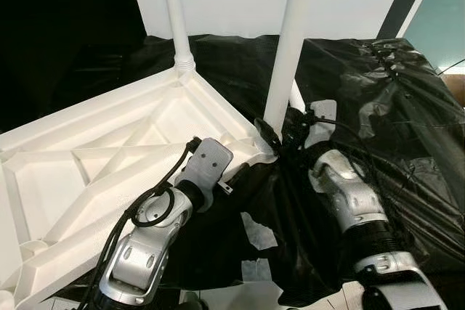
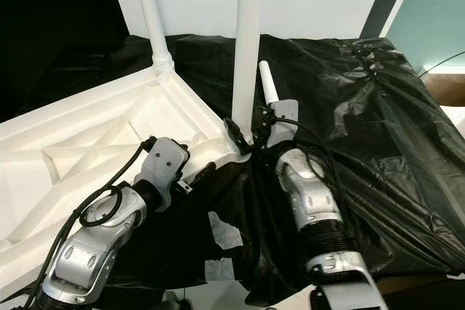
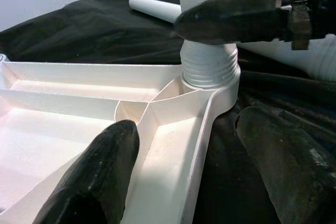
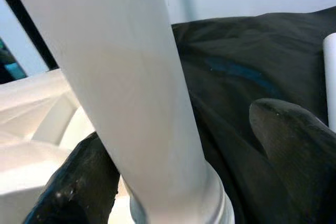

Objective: Building children table

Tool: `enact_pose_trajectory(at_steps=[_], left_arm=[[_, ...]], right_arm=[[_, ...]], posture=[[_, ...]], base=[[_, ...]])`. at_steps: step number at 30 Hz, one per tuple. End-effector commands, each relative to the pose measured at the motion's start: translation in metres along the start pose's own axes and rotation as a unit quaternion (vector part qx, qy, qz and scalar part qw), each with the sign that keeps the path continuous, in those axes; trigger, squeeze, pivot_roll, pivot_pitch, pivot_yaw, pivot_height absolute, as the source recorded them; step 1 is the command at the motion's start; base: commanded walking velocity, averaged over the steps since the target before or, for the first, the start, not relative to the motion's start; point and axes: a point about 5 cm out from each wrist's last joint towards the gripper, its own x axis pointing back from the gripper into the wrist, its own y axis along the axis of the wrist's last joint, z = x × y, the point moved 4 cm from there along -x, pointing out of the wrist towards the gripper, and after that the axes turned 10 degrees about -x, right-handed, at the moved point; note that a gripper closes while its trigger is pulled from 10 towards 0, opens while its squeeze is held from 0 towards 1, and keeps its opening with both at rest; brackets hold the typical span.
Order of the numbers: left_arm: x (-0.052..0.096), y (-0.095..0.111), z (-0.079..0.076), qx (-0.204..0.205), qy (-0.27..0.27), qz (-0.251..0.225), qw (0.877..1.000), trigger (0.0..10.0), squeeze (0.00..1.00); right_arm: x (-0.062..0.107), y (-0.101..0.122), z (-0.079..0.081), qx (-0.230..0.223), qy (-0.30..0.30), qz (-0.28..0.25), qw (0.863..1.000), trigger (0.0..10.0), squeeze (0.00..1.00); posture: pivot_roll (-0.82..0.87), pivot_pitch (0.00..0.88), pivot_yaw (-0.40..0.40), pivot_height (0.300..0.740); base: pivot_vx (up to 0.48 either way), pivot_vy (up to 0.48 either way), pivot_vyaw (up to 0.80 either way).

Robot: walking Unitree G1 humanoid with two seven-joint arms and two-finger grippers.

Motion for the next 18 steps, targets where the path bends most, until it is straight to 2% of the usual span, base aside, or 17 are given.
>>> enact_pose_trajectory(at_steps=[1,2,4,6,8,11,13,18], left_arm=[[0.0,-0.008,0.005,0.0,0.038,0.016,0.999,10.0,0.0],[0.0,-0.008,0.005,0.0,0.038,0.016,0.999,10.0,0.0],[-0.005,-0.009,0.001,-0.012,0.038,0.011,0.999,10.0,0.0],[-0.005,-0.009,0.001,-0.012,0.038,0.011,0.999,10.0,0.0],[-0.013,-0.013,-0.005,-0.019,0.038,0.005,0.999,10.0,0.0],[-0.013,-0.013,-0.005,-0.019,0.038,0.005,0.999,10.0,0.0],[-0.018,-0.017,-0.009,-0.022,0.038,0.0,0.999,10.0,0.0],[-0.02,-0.019,-0.012,-0.024,0.031,-0.007,0.999,10.0,0.0]], right_arm=[[0.003,-0.002,-0.007,-0.003,0.007,0.006,1.0,10.0,0.0],[0.003,-0.002,-0.007,-0.003,0.007,0.006,1.0,10.0,0.0],[-0.001,-0.003,-0.006,0.01,0.047,0.019,0.999,10.0,0.0],[-0.001,-0.003,-0.006,0.01,0.047,0.019,0.999,10.0,0.0],[-0.008,-0.003,-0.003,0.023,0.084,0.035,0.996,10.0,0.0],[-0.008,-0.003,-0.003,0.023,0.084,0.035,0.996,10.0,0.0],[-0.017,-0.005,0.004,0.032,0.12,0.05,0.991,10.0,0.0],[-0.023,-0.009,0.012,0.041,0.146,0.064,0.986,10.0,0.0]], posture=[[0.11,0.08,-0.028,0.74],[0.11,0.08,-0.028,0.74],[0.11,0.075,-0.029,0.74],[0.11,0.075,-0.029,0.74],[0.11,0.067,-0.031,0.74],[0.11,0.067,-0.031,0.74],[0.11,0.056,-0.033,0.74],[0.11,0.044,-0.033,0.74]], base=[[0.0,0.0,0.0],[0.0,0.0,0.0],[0.0,0.0,0.0],[0.0,0.0,0.0],[0.0,0.0,0.0],[0.0,0.0,0.0],[0.0,0.0,0.0],[0.0,0.0,0.0]])
